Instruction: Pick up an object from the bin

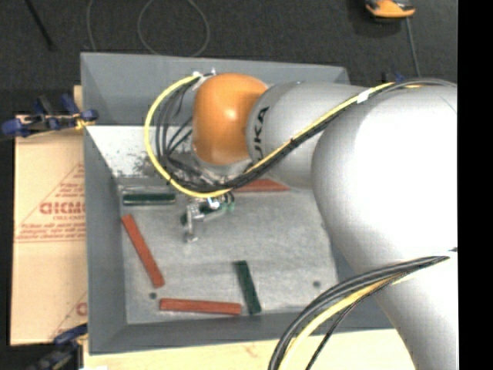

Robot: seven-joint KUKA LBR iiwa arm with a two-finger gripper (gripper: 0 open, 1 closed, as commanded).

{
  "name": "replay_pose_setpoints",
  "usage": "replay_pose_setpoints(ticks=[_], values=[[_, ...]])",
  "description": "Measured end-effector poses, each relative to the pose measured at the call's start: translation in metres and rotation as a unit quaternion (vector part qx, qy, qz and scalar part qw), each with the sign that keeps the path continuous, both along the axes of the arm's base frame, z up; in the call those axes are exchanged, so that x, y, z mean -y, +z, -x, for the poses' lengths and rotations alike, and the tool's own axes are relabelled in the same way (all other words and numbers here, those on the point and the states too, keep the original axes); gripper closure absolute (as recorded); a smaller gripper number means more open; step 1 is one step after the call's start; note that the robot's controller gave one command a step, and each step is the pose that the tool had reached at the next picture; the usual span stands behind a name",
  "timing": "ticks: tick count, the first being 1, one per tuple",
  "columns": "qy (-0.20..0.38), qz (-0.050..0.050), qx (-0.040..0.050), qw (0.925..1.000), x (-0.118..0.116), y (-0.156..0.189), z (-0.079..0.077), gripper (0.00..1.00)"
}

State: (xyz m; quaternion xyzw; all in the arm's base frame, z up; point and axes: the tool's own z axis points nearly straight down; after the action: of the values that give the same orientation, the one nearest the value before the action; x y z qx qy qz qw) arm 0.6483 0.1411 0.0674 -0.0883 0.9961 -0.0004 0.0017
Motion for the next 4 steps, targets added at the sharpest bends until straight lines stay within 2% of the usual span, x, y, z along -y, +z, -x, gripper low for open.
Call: replay_pose_setpoints(ticks=[1, 4], values=[[-0.001, -0.001, 0.0021, 1.0, -0.0001, 0.004, -0.0012, 1.0], [-0.001, -0.001, 0.0021, 1.0, -0.0001, 0.0041, -0.0012, 1.0]])
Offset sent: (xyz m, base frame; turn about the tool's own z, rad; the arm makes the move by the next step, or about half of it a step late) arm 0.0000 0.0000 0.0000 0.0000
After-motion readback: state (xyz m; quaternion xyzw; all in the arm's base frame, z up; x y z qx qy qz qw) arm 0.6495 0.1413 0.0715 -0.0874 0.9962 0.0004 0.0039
